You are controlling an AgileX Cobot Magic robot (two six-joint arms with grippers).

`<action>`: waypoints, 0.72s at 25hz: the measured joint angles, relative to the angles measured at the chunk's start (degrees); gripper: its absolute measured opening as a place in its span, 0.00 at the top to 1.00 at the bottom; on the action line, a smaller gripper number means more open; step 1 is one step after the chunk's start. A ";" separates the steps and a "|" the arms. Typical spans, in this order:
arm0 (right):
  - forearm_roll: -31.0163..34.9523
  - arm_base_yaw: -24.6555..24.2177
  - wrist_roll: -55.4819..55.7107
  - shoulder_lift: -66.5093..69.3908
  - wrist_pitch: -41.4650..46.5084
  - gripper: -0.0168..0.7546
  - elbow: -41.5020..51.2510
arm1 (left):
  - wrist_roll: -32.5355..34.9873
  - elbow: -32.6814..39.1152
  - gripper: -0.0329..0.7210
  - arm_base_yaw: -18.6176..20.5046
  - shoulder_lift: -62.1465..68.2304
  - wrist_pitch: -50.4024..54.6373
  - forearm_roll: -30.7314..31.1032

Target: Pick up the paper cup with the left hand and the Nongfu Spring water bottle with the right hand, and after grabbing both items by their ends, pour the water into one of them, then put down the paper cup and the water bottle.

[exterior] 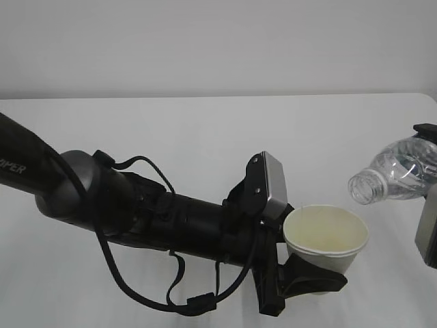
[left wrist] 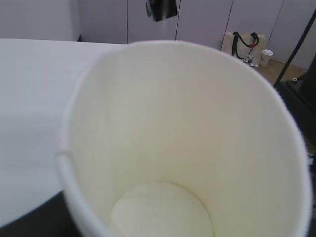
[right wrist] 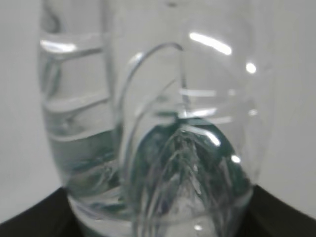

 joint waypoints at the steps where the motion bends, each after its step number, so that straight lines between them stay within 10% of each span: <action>1: 0.00 0.00 0.00 0.00 0.00 0.39 0.00 | 0.00 0.00 0.36 0.00 0.00 0.00 -0.03; 18: -0.34 0.00 -0.35 0.00 0.00 0.39 0.00 | 0.00 0.00 0.36 0.00 0.00 0.00 -1.98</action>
